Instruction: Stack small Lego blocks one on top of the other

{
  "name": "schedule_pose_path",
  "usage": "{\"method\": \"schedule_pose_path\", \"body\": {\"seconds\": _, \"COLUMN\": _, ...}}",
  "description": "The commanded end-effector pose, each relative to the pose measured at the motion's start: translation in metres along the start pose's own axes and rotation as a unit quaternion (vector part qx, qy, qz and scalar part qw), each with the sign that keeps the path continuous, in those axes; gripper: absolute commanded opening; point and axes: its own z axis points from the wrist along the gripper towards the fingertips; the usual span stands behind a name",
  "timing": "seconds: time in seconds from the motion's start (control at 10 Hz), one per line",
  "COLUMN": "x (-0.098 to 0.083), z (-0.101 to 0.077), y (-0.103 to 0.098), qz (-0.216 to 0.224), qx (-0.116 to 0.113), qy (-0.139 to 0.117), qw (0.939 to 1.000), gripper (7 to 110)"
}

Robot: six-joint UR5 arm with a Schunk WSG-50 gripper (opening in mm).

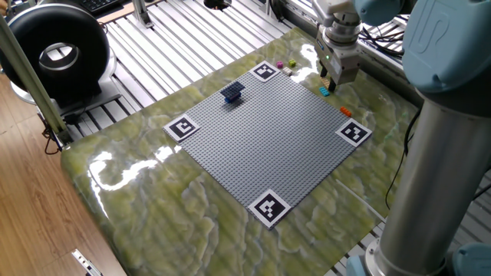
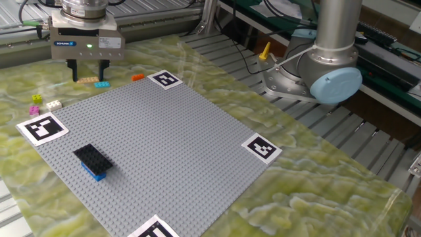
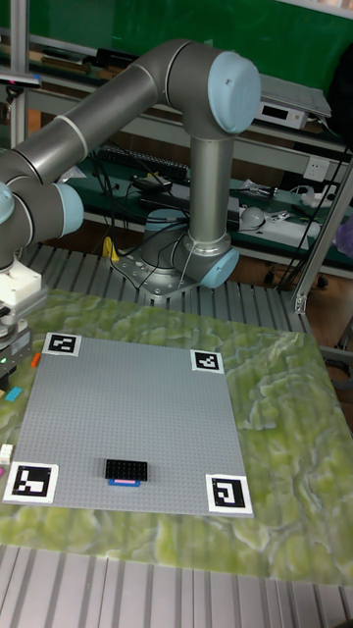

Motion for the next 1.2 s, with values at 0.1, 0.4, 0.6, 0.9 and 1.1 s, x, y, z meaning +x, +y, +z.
{"method": "schedule_pose_path", "body": {"seconds": 0.1, "x": -0.0002, "z": -0.0007, "y": -0.0012, "qz": 0.005, "qx": 0.002, "qy": -0.004, "qw": 1.0, "gripper": 44}}
{"method": "schedule_pose_path", "body": {"seconds": 0.4, "x": -0.001, "z": -0.0007, "y": -0.0009, "qz": 0.008, "qx": 0.001, "qy": -0.005, "qw": 1.0, "gripper": 44}}
{"method": "schedule_pose_path", "body": {"seconds": 0.6, "x": -0.0016, "z": -0.0008, "y": -0.0011, "qz": 0.009, "qx": 0.001, "qy": -0.006, "qw": 0.9999, "gripper": 44}}
{"method": "schedule_pose_path", "body": {"seconds": 0.9, "x": -0.0016, "z": -0.0007, "y": -0.0016, "qz": 0.017, "qx": 0.003, "qy": -0.006, "qw": 0.9998, "gripper": 44}}
{"method": "schedule_pose_path", "body": {"seconds": 1.1, "x": -0.0011, "z": -0.0005, "y": -0.0005, "qz": 0.023, "qx": 0.002, "qy": -0.005, "qw": 0.9997, "gripper": 22}}
